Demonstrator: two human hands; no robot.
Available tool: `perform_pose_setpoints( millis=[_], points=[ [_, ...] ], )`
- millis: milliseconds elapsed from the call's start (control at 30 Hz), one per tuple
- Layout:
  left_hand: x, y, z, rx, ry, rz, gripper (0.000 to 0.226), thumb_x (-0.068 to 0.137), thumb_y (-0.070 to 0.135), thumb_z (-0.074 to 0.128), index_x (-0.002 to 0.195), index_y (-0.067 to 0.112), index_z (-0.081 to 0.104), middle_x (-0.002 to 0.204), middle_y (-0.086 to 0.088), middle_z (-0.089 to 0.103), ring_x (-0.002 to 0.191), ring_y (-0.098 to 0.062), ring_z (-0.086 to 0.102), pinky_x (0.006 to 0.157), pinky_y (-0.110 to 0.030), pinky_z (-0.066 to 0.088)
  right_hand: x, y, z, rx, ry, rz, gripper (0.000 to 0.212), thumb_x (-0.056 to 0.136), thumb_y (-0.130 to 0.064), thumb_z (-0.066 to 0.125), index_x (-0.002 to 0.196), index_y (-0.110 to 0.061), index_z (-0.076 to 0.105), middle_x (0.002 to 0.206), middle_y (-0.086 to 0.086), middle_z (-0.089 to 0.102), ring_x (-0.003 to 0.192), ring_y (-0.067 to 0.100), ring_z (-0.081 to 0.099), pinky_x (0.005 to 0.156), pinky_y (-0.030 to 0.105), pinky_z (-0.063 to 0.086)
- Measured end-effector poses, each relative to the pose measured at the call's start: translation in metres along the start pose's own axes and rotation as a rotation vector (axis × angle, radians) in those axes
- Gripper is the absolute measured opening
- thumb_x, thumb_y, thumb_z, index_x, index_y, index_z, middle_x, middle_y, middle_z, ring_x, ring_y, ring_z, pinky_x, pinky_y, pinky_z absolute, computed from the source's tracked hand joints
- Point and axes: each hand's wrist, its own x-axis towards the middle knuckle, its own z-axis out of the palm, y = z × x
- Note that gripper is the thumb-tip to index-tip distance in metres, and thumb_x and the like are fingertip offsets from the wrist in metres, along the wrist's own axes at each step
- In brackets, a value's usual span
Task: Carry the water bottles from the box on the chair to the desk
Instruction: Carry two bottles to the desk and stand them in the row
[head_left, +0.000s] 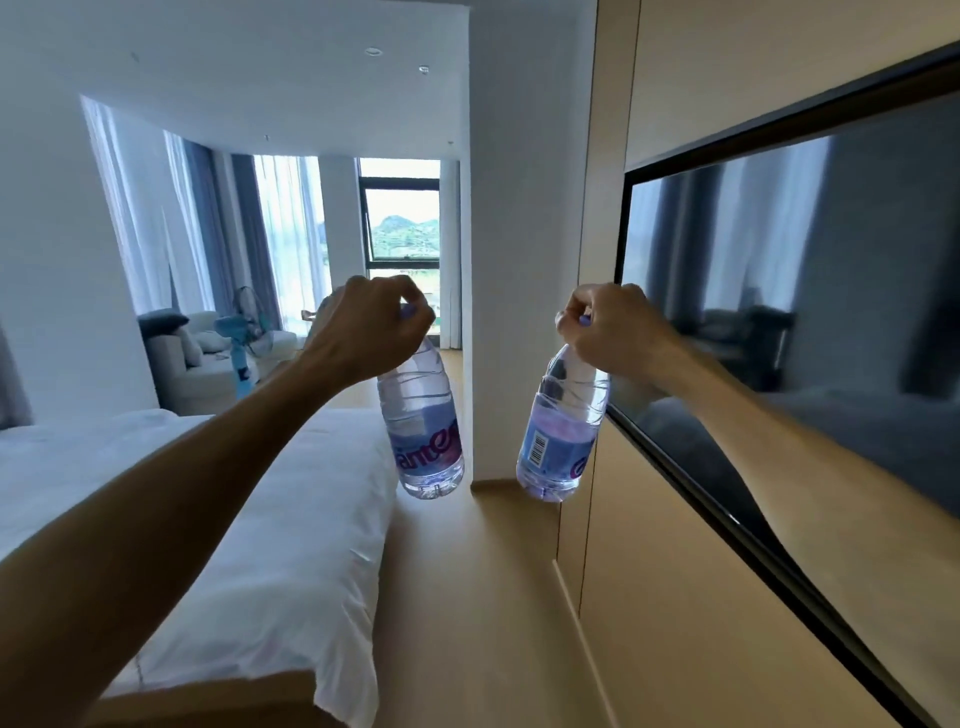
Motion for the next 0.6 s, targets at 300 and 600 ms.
perform_pose_setpoints(
  millis=[300, 600],
  points=[
    [0.078, -0.093, 0.072, 0.085, 0.075, -0.062, 0.026, 0.094, 0.027, 0.056, 0.106, 0.009, 0.069, 0.094, -0.011, 0.075, 0.064, -0.015, 0.058, 0.069, -0.025, 0.046, 0.115, 0.037, 0.101, 0.074, -0.020, -0.089, 0.019, 0.093, -0.025, 0.053, 0.076, -0.016, 0.058, 0.072, 0.002, 0.063, 0.069, 0.013, 0.059, 0.057, 0.018, 0.042],
    [0.172, -0.208, 0.150, 0.073, 0.115, -0.035, 0.019, 0.091, 0.028, 0.058, 0.104, 0.016, 0.064, 0.072, 0.003, 0.064, 0.054, -0.011, 0.055, 0.062, -0.023, 0.043, 0.253, 0.059, 0.197, 0.069, -0.003, -0.112, 0.020, 0.091, -0.026, 0.056, 0.073, -0.017, 0.058, 0.063, -0.008, 0.057, 0.061, 0.004, 0.053, 0.052, 0.014, 0.035]
  ],
)
